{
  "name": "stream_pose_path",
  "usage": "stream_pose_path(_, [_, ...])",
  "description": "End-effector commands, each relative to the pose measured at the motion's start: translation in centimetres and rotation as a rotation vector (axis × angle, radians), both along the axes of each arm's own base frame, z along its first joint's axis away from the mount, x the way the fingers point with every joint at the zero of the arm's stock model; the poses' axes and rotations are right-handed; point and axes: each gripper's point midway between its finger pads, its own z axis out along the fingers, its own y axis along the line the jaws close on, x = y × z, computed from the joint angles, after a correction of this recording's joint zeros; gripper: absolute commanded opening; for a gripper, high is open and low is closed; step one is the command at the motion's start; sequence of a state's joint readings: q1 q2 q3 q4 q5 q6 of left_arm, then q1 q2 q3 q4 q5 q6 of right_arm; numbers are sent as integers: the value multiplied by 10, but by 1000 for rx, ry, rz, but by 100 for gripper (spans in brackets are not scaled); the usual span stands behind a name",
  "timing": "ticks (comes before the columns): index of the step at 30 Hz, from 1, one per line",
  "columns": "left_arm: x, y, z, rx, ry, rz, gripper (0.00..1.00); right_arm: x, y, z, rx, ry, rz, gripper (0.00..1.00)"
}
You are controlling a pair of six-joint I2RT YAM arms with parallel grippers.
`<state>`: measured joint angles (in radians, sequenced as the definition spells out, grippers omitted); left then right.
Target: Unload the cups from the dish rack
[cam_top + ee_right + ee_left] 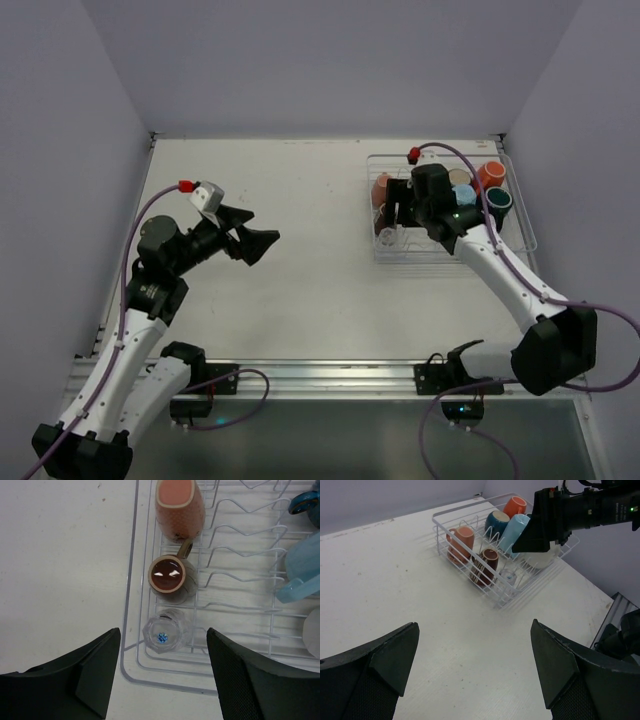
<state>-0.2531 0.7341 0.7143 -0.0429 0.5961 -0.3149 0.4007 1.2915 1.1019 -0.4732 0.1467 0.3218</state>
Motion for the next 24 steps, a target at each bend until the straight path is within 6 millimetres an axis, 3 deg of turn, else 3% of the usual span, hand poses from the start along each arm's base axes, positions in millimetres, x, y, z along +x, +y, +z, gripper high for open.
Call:
stream_pose_path(1, [0,4,-5,0,30,40,100,17,6,10,-36,-27,6,72])
stream_pose_path(2, [1,5,-6,7,35,49,100,21,7,-2,-53,3,4,72])
stream_pose_path(7, [2,6,-7,20,35,71,100,43,3,-21,-124,27,-39,62])
stream_pose_path(17, [2,5,-10,37,43,77,100,72,19,-51,-155,96,-5,71])
stream_pose_path(24, [3,5,-11,42,43,80,100,82,14,-64,-206,111,-28,65])
